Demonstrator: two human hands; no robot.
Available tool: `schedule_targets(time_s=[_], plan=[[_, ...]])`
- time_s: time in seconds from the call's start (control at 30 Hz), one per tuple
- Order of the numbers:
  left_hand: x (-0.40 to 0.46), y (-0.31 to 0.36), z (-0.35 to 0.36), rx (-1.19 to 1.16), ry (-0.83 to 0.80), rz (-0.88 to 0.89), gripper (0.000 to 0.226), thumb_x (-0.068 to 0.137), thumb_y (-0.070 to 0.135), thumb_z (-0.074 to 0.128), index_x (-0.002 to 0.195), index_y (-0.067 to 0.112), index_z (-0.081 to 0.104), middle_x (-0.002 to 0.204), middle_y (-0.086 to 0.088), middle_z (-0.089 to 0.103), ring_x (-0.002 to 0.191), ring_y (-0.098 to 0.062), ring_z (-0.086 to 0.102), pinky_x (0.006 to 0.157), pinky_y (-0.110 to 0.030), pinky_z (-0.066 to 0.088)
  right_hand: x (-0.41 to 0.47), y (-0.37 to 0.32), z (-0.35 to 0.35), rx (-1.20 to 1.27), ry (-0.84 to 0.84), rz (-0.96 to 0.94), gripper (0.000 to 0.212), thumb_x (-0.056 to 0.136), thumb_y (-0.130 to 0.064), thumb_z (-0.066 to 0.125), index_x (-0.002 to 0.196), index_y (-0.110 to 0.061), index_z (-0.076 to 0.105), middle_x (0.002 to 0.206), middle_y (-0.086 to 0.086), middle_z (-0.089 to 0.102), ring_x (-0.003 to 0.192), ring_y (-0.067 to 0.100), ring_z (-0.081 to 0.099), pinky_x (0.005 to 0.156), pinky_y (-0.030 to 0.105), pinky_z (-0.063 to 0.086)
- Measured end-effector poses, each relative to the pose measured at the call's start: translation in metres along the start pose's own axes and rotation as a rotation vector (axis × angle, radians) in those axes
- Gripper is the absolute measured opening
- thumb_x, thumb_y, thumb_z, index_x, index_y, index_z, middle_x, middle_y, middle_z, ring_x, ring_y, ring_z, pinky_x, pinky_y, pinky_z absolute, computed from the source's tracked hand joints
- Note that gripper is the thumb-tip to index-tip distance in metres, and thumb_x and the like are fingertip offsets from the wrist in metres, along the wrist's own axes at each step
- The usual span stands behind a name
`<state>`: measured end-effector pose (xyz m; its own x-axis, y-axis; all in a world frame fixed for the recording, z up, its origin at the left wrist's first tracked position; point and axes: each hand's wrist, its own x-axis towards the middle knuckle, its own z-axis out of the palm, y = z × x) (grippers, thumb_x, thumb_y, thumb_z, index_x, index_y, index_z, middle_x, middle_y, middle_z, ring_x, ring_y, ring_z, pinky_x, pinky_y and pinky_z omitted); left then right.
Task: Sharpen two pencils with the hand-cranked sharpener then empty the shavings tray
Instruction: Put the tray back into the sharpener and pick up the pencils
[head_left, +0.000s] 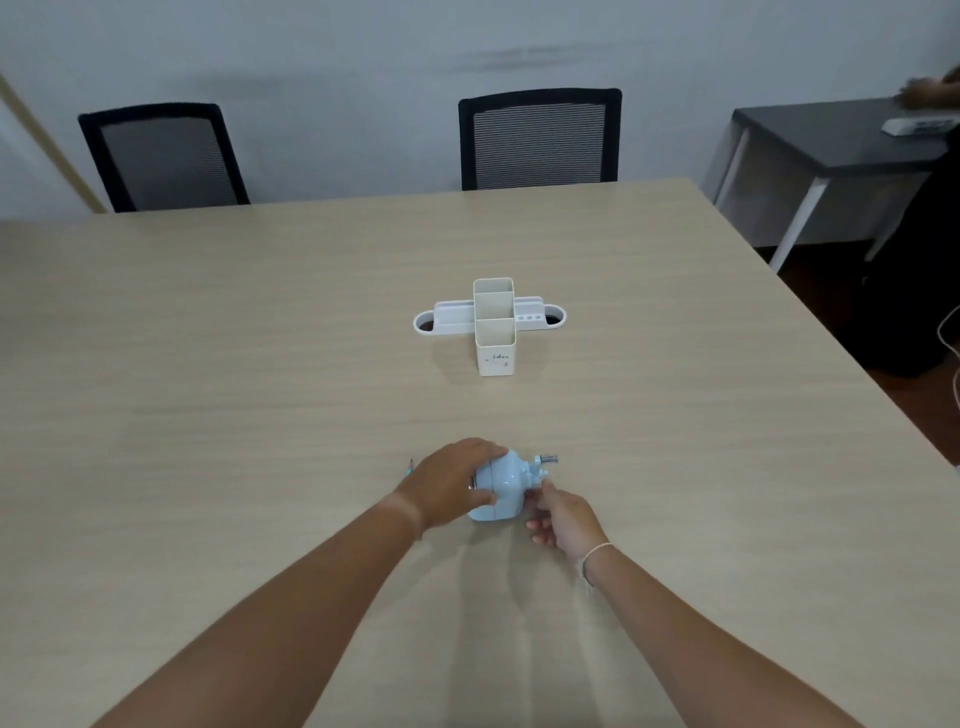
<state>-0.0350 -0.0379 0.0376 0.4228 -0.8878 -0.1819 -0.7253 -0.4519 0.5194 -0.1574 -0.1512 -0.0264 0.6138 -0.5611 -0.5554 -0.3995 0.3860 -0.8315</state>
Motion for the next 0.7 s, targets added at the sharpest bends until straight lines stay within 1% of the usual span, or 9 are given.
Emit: schedule_targets(time_s=[0.07,0.13,0.17,0.3,0.4,0.47,0.57,0.63,0.7], plan=[[-0.003,0.0,-0.002,0.009,-0.013,0.002,0.061,0.082,0.019,0.066,0.137,0.017,0.042,0.144,-0.001,0.043,0.13,-0.02,0.042,0.101,-0.021,0.031,-0.001,-0.007,-0.003,0.025,0.056,-0.018,0.035,0.098,-0.026,0.037,0.081,-0.009,0.062,0.071,0.006,0.058,0.043,0.014,0.048,0.031,0.013,0.038],[-0.008,-0.004,-0.004,0.006,0.001,-0.029,0.065,0.081,0.025,0.067,0.14,0.023,0.038,0.152,0.001,0.032,0.139,-0.018,0.031,0.112,-0.028,0.026,0.0,-0.016,-0.009,0.067,0.108,-0.039,0.033,0.098,-0.023,0.037,0.08,-0.01,0.062,0.072,0.003,0.059,0.047,0.016,0.046,0.033,0.015,0.038],[-0.01,-0.007,-0.006,-0.002,0.024,-0.049,0.066,0.08,0.028,0.068,0.139,0.026,0.037,0.153,0.001,0.03,0.14,-0.018,0.029,0.114,-0.031,0.025,0.001,-0.021,-0.013,0.07,0.135,-0.054,0.032,0.098,-0.022,0.037,0.083,-0.009,0.062,0.072,0.001,0.058,0.048,0.017,0.045,0.035,0.017,0.039],[-0.023,-0.032,-0.021,-0.011,0.12,-0.102,0.056,0.082,0.028,0.067,0.134,0.021,0.046,0.138,-0.004,0.048,0.13,-0.021,0.043,0.11,-0.029,0.031,-0.001,-0.053,-0.021,0.044,0.231,-0.183,0.028,0.097,-0.018,0.039,0.096,-0.004,0.063,0.07,0.001,0.057,0.051,0.017,0.044,0.044,0.022,0.039],[-0.037,-0.056,-0.03,-0.031,0.182,-0.223,0.047,0.084,0.026,0.064,0.128,0.017,0.052,0.127,-0.008,0.056,0.122,-0.023,0.049,0.105,-0.03,0.035,-0.008,-0.081,-0.013,-0.004,0.272,-0.302,0.027,0.094,-0.014,0.044,0.099,0.001,0.065,0.076,0.006,0.058,0.054,0.016,0.046,0.05,0.026,0.04],[-0.046,-0.07,-0.029,-0.055,0.202,-0.311,0.042,0.085,0.024,0.063,0.125,0.014,0.055,0.121,-0.01,0.059,0.116,-0.024,0.054,0.101,-0.03,0.038,-0.015,-0.095,0.001,-0.07,0.259,-0.374,0.025,0.092,-0.012,0.045,0.1,-0.001,0.066,0.081,0.008,0.059,0.055,0.014,0.047,0.051,0.023,0.041],[-0.054,-0.086,-0.021,-0.084,0.188,-0.428,0.035,0.085,0.025,0.062,0.118,0.012,0.059,0.114,-0.011,0.063,0.107,-0.023,0.058,0.093,-0.028,0.042,-0.026,-0.099,0.034,-0.201,0.171,-0.429,0.023,0.091,-0.008,0.047,0.098,-0.006,0.068,0.075,0.003,0.059,0.054,0.01,0.049,0.049,0.015,0.044],[-0.055,-0.091,-0.011,-0.114,0.179,-0.48,0.032,0.085,0.026,0.061,0.113,0.011,0.062,0.111,-0.011,0.065,0.105,-0.024,0.059,0.09,-0.028,0.043,-0.028,-0.088,0.06,-0.304,0.09,-0.435,0.021,0.089,-0.005,0.05,0.097,-0.004,0.069,0.07,0.0,0.059,0.049,0.002,0.052,0.053,0.016,0.044],[-0.052,-0.092,-0.001,-0.154,0.18,-0.506,0.03,0.084,0.026,0.062,0.109,0.009,0.063,0.109,-0.013,0.066,0.104,-0.026,0.059,0.088,-0.028,0.044,-0.031,-0.07,0.085,-0.376,0.016,-0.402,0.022,0.087,-0.002,0.05,0.099,-0.002,0.069,0.065,-0.005,0.057,0.043,-0.002,0.05,0.052,0.015,0.042]])
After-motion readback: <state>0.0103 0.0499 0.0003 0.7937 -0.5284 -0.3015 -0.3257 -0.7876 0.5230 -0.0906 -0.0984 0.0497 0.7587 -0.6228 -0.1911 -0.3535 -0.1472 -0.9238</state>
